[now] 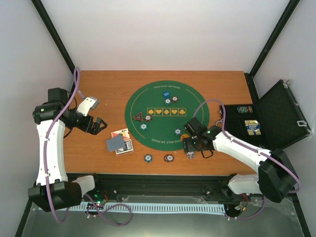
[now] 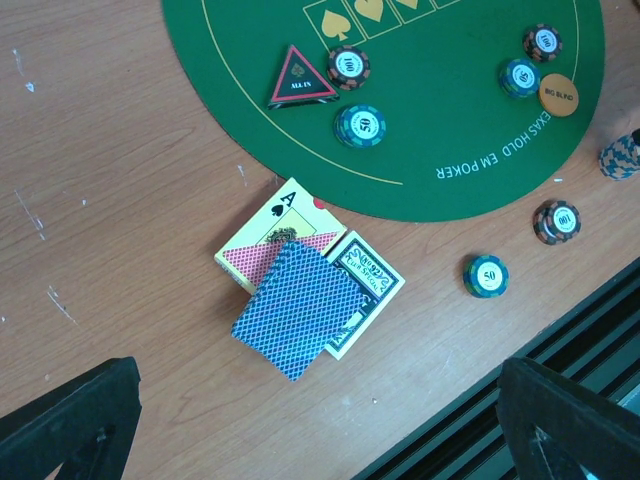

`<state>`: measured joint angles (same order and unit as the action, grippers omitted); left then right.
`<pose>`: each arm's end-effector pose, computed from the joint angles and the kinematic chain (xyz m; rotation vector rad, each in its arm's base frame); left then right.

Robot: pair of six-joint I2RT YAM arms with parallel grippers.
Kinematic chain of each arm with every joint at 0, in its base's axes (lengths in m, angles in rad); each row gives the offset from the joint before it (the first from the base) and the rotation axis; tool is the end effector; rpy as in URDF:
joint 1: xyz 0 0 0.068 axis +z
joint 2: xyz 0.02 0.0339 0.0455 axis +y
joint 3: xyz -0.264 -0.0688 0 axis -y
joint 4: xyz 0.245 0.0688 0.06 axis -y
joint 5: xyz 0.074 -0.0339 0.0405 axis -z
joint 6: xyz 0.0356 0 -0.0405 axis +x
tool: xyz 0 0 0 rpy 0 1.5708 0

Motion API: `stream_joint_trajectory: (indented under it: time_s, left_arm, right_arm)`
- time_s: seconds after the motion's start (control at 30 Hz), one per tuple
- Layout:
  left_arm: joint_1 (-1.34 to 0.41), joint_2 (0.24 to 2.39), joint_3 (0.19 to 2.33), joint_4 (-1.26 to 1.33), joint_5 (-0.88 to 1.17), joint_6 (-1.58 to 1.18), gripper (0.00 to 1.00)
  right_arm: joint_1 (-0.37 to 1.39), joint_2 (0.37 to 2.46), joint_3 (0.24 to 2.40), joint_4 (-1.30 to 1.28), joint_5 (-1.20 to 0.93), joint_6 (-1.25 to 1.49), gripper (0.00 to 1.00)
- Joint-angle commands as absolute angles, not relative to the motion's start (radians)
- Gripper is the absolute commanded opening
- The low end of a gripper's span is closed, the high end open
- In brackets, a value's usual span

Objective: Distribute texas hold em gaming equipment

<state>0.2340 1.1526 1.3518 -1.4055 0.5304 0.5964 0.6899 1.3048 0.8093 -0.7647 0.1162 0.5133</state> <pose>0.1777 0.0238 0.3642 0.5886 2.5003 -0.4469 0.1786 0.1420 0.2004 -0.2230 2.8095 0.1146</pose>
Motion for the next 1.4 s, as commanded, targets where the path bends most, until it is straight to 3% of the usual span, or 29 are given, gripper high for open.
stream_joint_trajectory:
  time_s: [0.0, 0.33, 0.67, 1.17, 1.37]
  left_arm:
    - [0.240, 1.157, 1.397, -1.392, 0.560, 0.594, 1.00]
    - [0.239, 1.154, 1.399, -1.395, 0.551, 0.595, 1.00]
    - [0.239, 1.146, 1.402, -1.401, 0.544, 0.601, 1.00]
    - [0.239, 1.146, 1.404, -1.398, 0.538, 0.602, 1.00]
    - [0.239, 1.147, 1.406, -1.397, 0.539, 0.601, 1.00]
  right_arm:
    - [0.714, 1.254, 0.749, -0.765, 0.084, 0.581, 0.86]
    - [0.761, 1.266, 0.738, -0.764, 0.079, 0.589, 0.82]
    - [0.771, 1.304, 0.725, -0.743, 0.095, 0.592, 0.65]
    - [0.775, 1.330, 0.706, -0.709, 0.068, 0.577, 0.55]
    - [0.776, 1.318, 0.708, -0.713, 0.072, 0.579, 0.41]
